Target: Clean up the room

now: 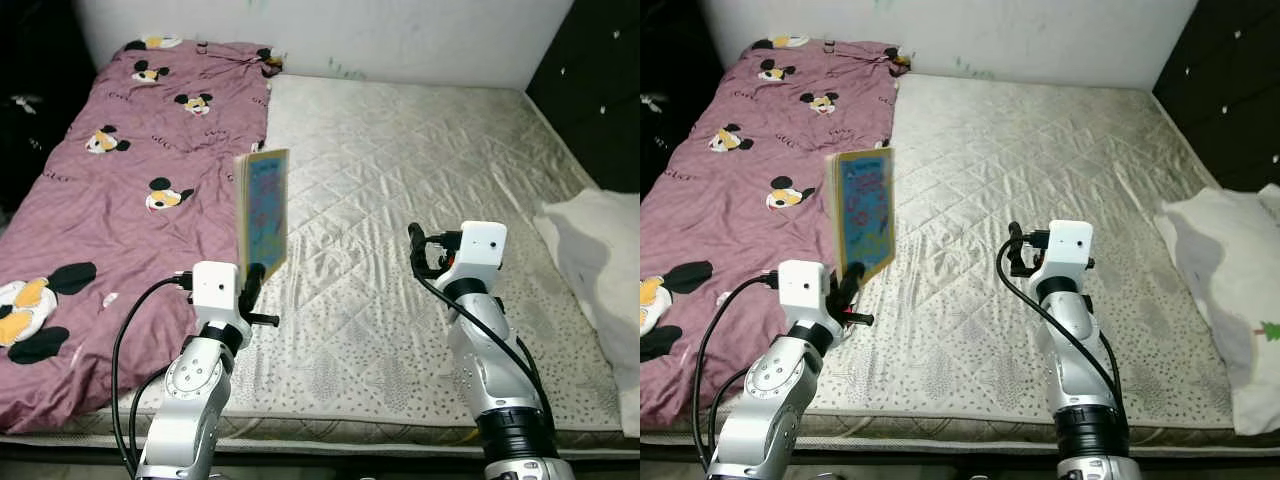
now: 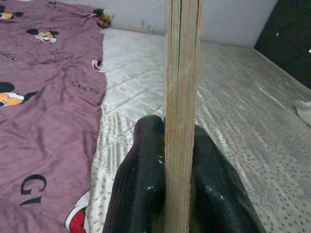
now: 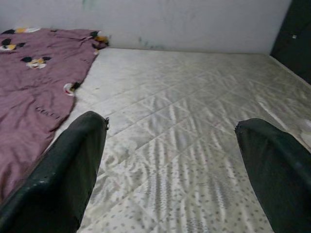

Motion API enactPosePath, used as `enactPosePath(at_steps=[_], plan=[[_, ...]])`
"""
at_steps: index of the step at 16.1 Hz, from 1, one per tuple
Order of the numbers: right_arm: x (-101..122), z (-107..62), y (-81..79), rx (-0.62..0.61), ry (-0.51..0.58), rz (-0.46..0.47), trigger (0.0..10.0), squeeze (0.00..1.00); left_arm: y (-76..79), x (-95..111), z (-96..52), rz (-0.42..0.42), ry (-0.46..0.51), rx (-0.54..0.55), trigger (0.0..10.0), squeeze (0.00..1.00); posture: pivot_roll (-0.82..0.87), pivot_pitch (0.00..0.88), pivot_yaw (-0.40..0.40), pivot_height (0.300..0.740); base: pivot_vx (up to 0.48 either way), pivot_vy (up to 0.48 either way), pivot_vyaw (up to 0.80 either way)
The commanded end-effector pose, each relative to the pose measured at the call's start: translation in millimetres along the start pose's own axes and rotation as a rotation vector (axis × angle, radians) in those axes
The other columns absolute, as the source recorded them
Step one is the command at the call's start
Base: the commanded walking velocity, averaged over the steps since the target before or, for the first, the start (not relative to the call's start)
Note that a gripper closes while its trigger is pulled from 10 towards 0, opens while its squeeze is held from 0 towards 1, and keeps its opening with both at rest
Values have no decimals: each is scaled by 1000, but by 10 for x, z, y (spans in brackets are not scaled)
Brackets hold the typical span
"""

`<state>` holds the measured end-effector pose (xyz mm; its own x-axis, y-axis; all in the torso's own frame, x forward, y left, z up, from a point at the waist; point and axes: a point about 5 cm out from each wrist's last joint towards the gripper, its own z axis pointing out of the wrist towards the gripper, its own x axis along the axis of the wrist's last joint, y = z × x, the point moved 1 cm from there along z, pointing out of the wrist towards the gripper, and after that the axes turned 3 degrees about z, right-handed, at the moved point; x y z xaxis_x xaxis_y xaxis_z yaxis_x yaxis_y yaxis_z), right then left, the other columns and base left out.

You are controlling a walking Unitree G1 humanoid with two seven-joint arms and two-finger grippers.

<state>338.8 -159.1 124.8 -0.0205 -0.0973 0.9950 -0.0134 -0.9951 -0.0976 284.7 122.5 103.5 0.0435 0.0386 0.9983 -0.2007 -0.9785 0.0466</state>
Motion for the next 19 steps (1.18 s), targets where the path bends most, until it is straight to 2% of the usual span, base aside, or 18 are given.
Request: enactPosePath(at_steps=[1,4,11,15,17,19], plan=[[-30,-7,16,-3,-9,-5,10000,0,17,66,12,2,38,-11,10000,0,-10,104,-30,740,0,-315,0],[-32,-8,20,-7,-11,-4,10000,0,15,65,16,2,37,-12,10000,0,-12,104,-29,740,0,-315,0],[-27,-1,23,-9,-7,-2,10000,0,27,65,29,2,37,-19,10000,0,-13,103,-28,740,0,-316,-524],[-22,1,19,-7,-4,-3,10000,0,29,67,35,-1,41,-21,10000,0,-13,102,-28,740,0,-319,0],[-21,2,17,0,1,3,10000,0,27,87,42,-38,58,-6,10000,0,-14,101,-28,740,0,0,0],[-18,1,0,16,2,-6,10000,0,23,91,44,-33,62,-4,10000,0,-15,100,-31,740,0,0,0]])
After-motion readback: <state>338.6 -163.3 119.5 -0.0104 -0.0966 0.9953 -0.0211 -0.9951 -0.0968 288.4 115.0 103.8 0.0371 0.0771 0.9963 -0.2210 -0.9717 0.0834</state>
